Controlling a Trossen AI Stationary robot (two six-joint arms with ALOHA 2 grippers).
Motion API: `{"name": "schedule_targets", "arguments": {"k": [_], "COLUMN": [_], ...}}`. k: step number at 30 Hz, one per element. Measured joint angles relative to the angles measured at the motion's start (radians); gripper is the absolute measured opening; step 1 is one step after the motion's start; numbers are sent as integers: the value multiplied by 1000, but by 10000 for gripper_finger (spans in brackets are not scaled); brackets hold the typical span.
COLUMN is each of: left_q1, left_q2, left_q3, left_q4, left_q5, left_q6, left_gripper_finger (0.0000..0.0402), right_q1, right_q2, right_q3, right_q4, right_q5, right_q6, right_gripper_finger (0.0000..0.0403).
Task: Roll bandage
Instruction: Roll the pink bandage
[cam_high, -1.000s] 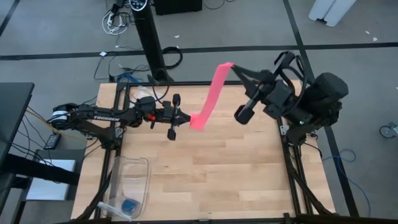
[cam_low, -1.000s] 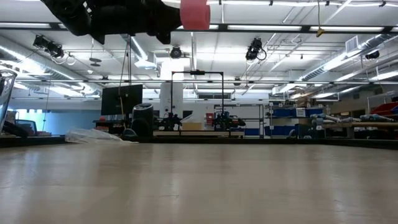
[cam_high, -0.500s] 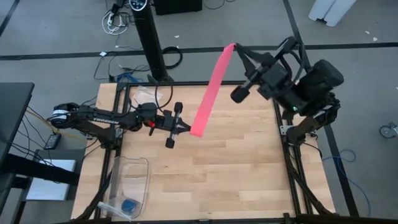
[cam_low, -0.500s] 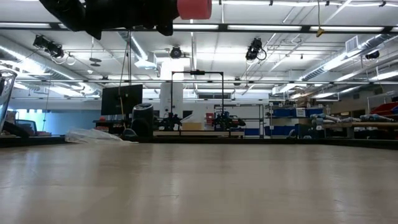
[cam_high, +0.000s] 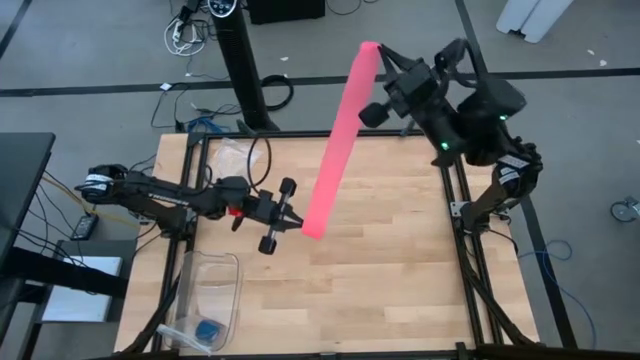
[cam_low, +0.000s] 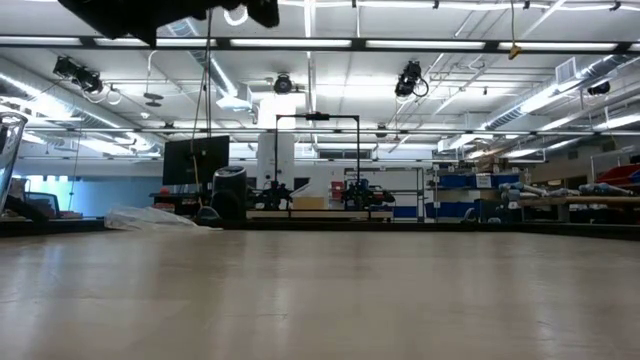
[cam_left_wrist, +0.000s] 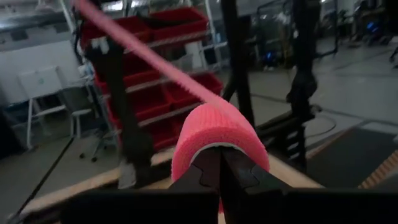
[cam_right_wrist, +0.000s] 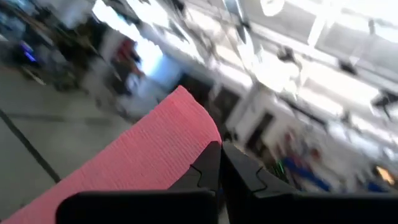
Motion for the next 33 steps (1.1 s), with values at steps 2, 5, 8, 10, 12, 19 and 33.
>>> {"name": "schedule_targets", "arguments": {"k": [2,5,8,10,12,19,33], "left_q1": [-18,-38,-51,-52,-52,-44,-14], "left_q2": [-1,-9,-10,-18,-23,-48,-137], "left_q3": [18,46,64,76,91,127,208], "left_q4": [6,-8,-16,-30,-29,-100,-249], "left_q5": [0,-1,-19,-19,-19,-22,-30], "left_q6": [-3,-22,-46,-72,-90,-140,-158], "left_gripper_finger": [0,0,0,0,0,0,0], "right_q1": [-20,-29,-31,-32,-34,-61,60], "right_q2": [2,7,9,9,9,-10,-88], "right_q3": [0,0,0,0,0,0,-350], "right_q4": [-88,-274,-435,-528,-616,-905,-1005], "right_q5": [67,140,148,149,150,-147,-407], "right_q6": [72,220,367,446,542,878,1127], "right_gripper_finger": [25,50,79,96,105,81,3]}}
